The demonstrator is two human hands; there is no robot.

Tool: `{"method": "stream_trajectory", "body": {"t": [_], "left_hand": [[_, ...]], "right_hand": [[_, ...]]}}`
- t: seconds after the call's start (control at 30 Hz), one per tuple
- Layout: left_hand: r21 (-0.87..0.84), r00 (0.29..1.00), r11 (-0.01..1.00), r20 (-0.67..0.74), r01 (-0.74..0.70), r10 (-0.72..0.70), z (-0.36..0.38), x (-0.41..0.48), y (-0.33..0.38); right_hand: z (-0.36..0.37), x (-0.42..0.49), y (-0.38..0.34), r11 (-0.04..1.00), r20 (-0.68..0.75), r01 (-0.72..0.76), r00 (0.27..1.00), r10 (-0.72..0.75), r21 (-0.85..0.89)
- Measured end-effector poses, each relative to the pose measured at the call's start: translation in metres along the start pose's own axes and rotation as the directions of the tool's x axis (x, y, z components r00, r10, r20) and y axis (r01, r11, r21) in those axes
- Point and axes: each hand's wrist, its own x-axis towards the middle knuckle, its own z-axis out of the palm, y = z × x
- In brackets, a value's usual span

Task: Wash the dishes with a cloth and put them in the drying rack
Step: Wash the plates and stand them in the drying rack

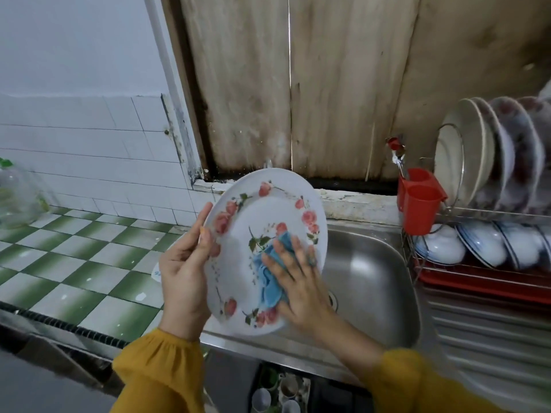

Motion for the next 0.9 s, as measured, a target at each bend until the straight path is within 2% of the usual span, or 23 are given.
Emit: {"method": "stream_trajectory", "body": {"t": [0.07,0.13,0.2,0.23,0.27,0.3,0.37,0.43,0.5,0.53,0.6,0.67,0.73,0.8,0.83,0.87,0.9], "left_hand": [[0.024,0.999,1.000,0.038,0.020,-0.021,0.002,-0.001,0.000],[0.062,0.990,0.998,0.135,0.017,-0.025,0.008,-0.003,-0.004],[0.094,0.972,0.996,0.235,0.002,-0.024,0.020,-0.005,-0.009],[0.105,0.963,0.994,0.270,-0.007,-0.022,0.028,-0.006,-0.011],[0.118,0.956,0.993,0.294,-0.021,-0.015,0.033,-0.007,-0.015],[0.129,0.948,0.991,0.319,-0.034,-0.010,0.040,-0.006,-0.016],[0.128,0.944,0.990,0.330,-0.066,0.020,0.046,-0.001,-0.018],[0.081,0.960,0.996,0.280,-0.023,-0.001,0.048,0.010,-0.019],[0.042,0.971,0.999,0.239,0.011,-0.021,0.047,0.021,-0.020],[0.041,0.972,0.999,0.234,0.014,-0.023,0.046,0.025,-0.020],[0.046,0.967,0.998,0.251,0.041,-0.051,0.048,0.031,-0.019],[0.054,0.954,0.996,0.288,0.072,-0.084,0.053,0.031,-0.020],[0.033,0.932,0.995,0.348,0.092,-0.098,0.061,0.030,-0.023],[0.016,0.905,0.995,0.414,0.098,-0.096,0.071,0.026,-0.028],[0.021,0.892,0.995,0.441,0.101,-0.099,0.077,0.022,-0.029],[0.023,0.878,0.993,0.465,0.113,-0.111,0.083,0.019,-0.031],[0.014,0.873,0.992,0.474,0.125,-0.117,0.087,0.016,-0.032]], "right_hand": [[-0.010,0.012,0.029,0.963,-0.076,-0.269,0.960,0.269,0.013],[-0.030,0.043,0.045,0.861,-0.225,-0.507,0.834,0.504,0.047],[-0.049,0.078,0.044,0.799,-0.413,-0.584,0.699,0.584,0.142],[-0.057,0.091,0.037,0.806,-0.477,-0.561,0.665,0.575,0.189],[-0.060,0.100,0.025,0.830,-0.506,-0.512,0.667,0.547,0.222],[-0.062,0.104,0.011,0.861,-0.504,-0.458,0.702,0.503,0.223],[-0.053,0.093,-0.022,0.925,-0.420,-0.339,0.824,0.381,0.174],[-0.034,0.059,-0.033,0.978,-0.273,-0.201,0.939,0.207,0.048],[-0.017,0.017,-0.011,0.988,-0.147,-0.118,0.984,0.102,-0.104],[-0.014,0.001,0.007,0.980,-0.125,-0.144,0.984,0.127,-0.136],[-0.020,-0.014,0.044,0.930,-0.168,-0.341,0.933,0.318,-0.135],[-0.041,-0.005,0.072,0.821,-0.306,-0.561,0.805,0.509,-0.109],[-0.066,0.022,0.086,0.728,-0.467,-0.683,0.666,0.582,-0.067],[-0.089,0.053,0.083,0.705,-0.583,-0.709,0.573,0.576,0.000],[-0.096,0.065,0.074,0.718,-0.608,-0.696,0.555,0.567,0.034],[-0.099,0.073,0.062,0.741,-0.606,-0.669,0.568,0.556,0.052],[-0.096,0.077,0.048,0.783,-0.575,-0.620,0.627,0.526,0.040]]}}
